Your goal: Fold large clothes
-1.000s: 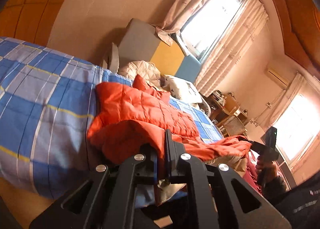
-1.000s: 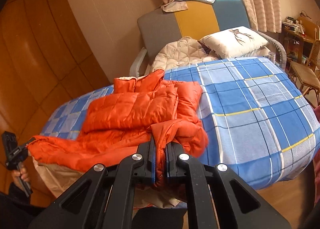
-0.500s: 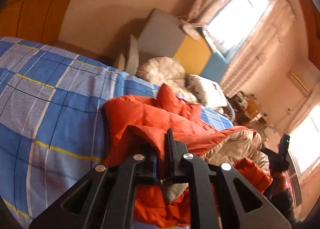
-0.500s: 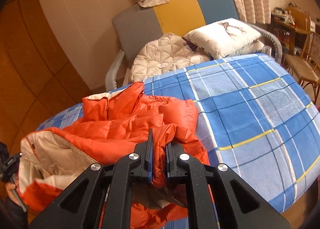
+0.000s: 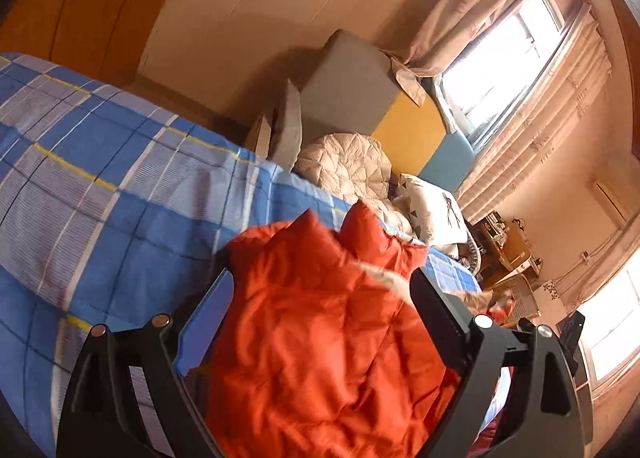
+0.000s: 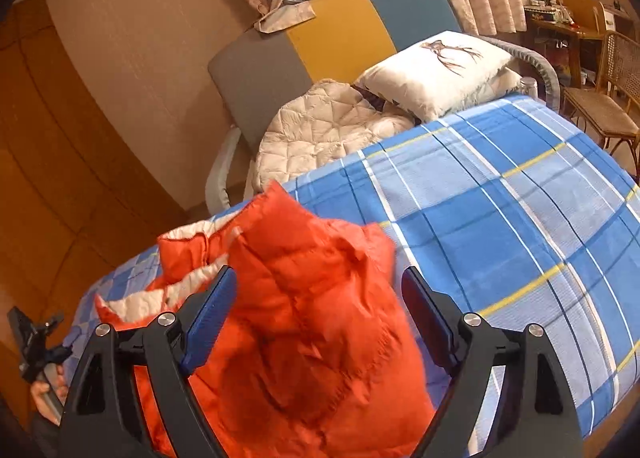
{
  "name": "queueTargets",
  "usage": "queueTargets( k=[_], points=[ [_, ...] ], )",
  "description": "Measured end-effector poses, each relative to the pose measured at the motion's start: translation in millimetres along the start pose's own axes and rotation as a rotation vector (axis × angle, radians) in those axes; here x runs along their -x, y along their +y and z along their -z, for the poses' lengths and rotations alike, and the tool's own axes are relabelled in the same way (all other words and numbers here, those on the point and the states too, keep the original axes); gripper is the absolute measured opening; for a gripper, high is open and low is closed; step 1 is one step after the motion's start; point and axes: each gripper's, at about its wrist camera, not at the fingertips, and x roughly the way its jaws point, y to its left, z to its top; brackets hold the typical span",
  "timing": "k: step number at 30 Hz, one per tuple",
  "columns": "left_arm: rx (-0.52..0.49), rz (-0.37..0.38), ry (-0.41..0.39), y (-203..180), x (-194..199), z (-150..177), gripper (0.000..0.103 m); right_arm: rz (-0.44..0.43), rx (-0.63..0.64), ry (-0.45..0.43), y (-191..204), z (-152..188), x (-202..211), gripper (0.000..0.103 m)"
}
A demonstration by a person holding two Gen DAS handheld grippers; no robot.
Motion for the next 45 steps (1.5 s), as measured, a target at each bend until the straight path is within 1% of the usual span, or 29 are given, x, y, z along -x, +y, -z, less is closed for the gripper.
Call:
queueTargets(
  k=[2, 4, 6, 8, 9, 10, 11, 12, 13, 14, 15, 16, 19, 26, 30, 31, 32, 33, 34, 35, 36, 37, 39, 41, 43, 45],
  points=[
    [-0.005, -0.012, 0.025, 10.6, 0.2, 12.2, 0.089, 0.017, -0.007, 0.017, -11.7, 12.8, 3.2, 0.084],
    [0.005, -0.011, 0.064, 25.7, 0.0, 31.4, 0.088, 0.026, -0.029, 0.045, -27.0, 30.3, 4.6, 0.084],
    [0.025, 0.017, 0.098, 37.3, -1.2, 49.2, 0.086, 0.027, -0.053, 0.082, -40.3, 47.6, 2.7, 0.084],
    [0.04, 0.041, 0.132, 43.1, -6.9, 64.6, 0.08, 0.036, -0.067, 0.112, -49.1, 63.1, -1.9, 0.084],
    [0.048, 0.059, 0.154, 45.1, -11.3, 71.4, 0.069, 0.027, -0.076, 0.121, -51.8, 67.6, -5.0, 0.084],
    [0.052, 0.079, 0.169, 45.7, -15.3, 76.7, 0.052, 0.021, -0.09, 0.128, -54.3, 71.6, -8.4, 0.081],
    [0.051, 0.091, 0.178, 44.7, -16.8, 81.2, 0.044, 0.01, -0.104, 0.132, -55.6, 74.0, -11.9, 0.076],
    [0.046, 0.103, 0.178, 42.3, -17.6, 83.9, 0.03, -0.013, -0.11, 0.138, -54.4, 76.1, -15.1, 0.056],
    [0.037, 0.108, 0.173, 39.7, -15.9, 85.4, 0.018, -0.039, -0.121, 0.149, -52.6, 76.4, -17.2, 0.044],
    [0.029, 0.107, 0.166, 37.0, -13.9, 85.7, 0.015, -0.04, -0.117, 0.155, -49.1, 76.1, -17.3, 0.037],
    [0.026, 0.11, 0.158, 35.2, -10.4, 86.0, 0.011, -0.043, -0.099, 0.152, -44.5, 75.8, -14.7, 0.026],
    [0.021, 0.113, 0.147, 33.4, -4.4, 85.6, 0.008, -0.045, -0.089, 0.15, -40.6, 75.1, -11.8, 0.019],
    [0.007, 0.115, 0.13, 28.9, 13.1, 88.9, 0.006, -0.056, -0.067, 0.135, -33.6, 76.2, 6.6, 0.01],
    [-0.014, 0.135, 0.107, 20.5, 68.4, 113.0, 0.005, -0.074, -0.001, 0.126, -24.7, 92.9, 66.0, 0.008],
    [-0.003, 0.141, 0.124, 20.5, 100.8, 136.2, 0.005, -0.069, 0.029, 0.147, -27.0, 111.3, 98.4, 0.007],
    [-0.002, 0.134, 0.13, 20.8, 104.7, 141.1, 0.007, -0.06, 0.043, 0.159, -28.0, 117.1, 105.3, 0.008],
    [-0.009, 0.118, 0.139, 21.0, 108.8, 146.0, 0.008, -0.048, 0.059, 0.168, -28.9, 122.1, 110.9, 0.008],
    [-0.032, 0.097, 0.143, 19.1, 113.4, 149.6, 0.013, -0.036, 0.072, 0.174, -29.3, 125.1, 113.7, 0.009],
    [-0.043, 0.068, 0.131, 18.3, 117.6, 151.0, 0.028, -0.023, 0.093, 0.176, -28.6, 127.4, 117.0, 0.012],
    [-0.064, 0.029, 0.12, 17.1, 120.5, 149.6, 0.042, -0.011, 0.112, 0.172, -27.7, 128.4, 118.6, 0.015],
    [-0.074, 0.026, 0.115, 16.2, 121.9, 147.3, 0.059, 0.011, 0.135, 0.165, -25.9, 126.9, 118.3, 0.025],
    [-0.081, 0.018, 0.087, 15.5, 125.1, 142.2, 0.065, 0.037, 0.155, 0.152, -24.2, 123.2, 117.1, 0.042],
    [-0.126, -0.007, 0.077, 11.6, 121.8, 130.8, 0.068, 0.068, 0.17, 0.109, -21.0, 113.2, 115.4, 0.066],
    [-0.17, -0.023, 0.072, 6.6, 115.7, 122.5, 0.07, 0.068, 0.196, 0.076, -12.8, 101.6, 110.4, 0.067],
    [-0.184, -0.026, 0.083, 3.8, 106.1, 116.2, 0.07, 0.065, 0.232, 0.069, -2.7, 91.8, 98.0, 0.079],
    [-0.213, -0.022, 0.091, -1.8, 94.3, 110.4, 0.07, 0.072, 0.283, 0.07, 8.7, 82.5, 81.1, 0.079]
  ],
)
